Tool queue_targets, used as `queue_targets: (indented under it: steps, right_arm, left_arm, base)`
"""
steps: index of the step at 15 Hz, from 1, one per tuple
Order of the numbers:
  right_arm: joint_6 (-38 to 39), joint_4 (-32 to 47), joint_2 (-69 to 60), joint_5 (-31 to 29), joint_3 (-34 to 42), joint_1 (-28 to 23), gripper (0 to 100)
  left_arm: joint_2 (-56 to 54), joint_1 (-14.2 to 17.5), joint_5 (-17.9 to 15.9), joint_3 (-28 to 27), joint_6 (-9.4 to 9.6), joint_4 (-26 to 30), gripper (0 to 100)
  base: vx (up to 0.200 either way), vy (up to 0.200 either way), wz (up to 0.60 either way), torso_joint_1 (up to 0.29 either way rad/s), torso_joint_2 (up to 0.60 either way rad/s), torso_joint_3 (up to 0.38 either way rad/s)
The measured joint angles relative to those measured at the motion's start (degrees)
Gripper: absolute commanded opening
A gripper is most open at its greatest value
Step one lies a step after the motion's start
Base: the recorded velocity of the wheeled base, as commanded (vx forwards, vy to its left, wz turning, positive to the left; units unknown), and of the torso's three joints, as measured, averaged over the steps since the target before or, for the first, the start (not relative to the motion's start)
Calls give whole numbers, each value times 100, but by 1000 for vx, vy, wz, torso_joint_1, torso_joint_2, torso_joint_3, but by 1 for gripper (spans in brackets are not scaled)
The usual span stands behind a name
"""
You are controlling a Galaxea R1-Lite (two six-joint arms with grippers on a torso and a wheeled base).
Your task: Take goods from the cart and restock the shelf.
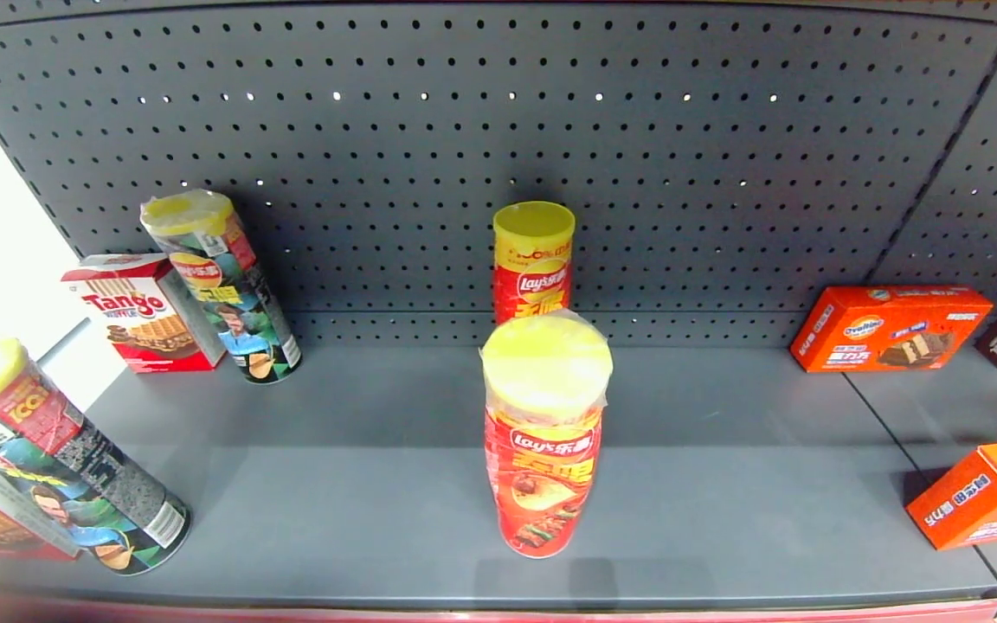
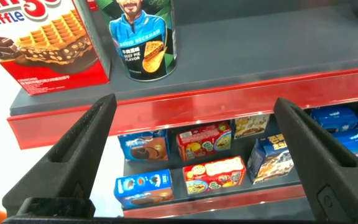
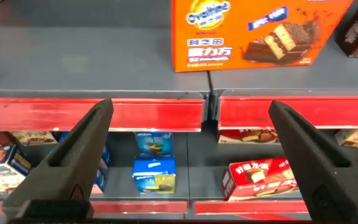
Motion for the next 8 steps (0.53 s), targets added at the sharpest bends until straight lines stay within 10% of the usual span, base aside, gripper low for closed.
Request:
queue_targets:
  steps: [8]
  right_arm:
    - [-9,-2,-44,-46,0,11,100]
  left_arm:
    - [0,0,66,0,-13,0,100]
  base:
    - [0,25,0,1,-1,0]
